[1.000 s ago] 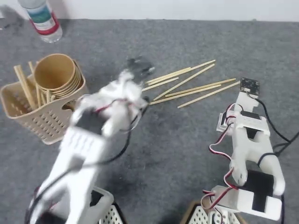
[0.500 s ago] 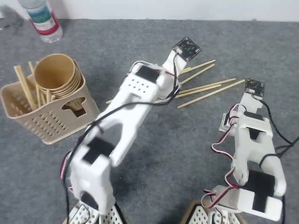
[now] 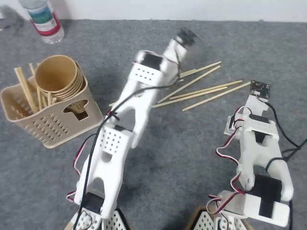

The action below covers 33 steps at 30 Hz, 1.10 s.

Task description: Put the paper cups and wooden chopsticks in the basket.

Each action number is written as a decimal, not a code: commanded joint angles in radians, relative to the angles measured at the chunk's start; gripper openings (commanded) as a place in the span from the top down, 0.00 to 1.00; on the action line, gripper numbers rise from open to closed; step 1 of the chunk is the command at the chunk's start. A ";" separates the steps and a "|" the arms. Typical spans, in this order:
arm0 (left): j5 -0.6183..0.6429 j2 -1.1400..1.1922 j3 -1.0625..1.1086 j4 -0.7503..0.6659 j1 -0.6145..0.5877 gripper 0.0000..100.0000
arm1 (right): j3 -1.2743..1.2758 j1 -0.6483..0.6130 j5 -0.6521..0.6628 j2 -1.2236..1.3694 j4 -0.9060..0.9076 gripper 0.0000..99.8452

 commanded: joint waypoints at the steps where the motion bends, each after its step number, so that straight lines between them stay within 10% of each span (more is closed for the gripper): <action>1: 0.041 0.149 -0.308 0.055 -0.058 0.85 | -0.057 -0.012 -0.002 -0.012 0.008 0.70; 33: -0.235 0.276 -0.595 0.387 -0.127 0.85 | -0.055 -0.012 0.000 -0.012 0.012 0.70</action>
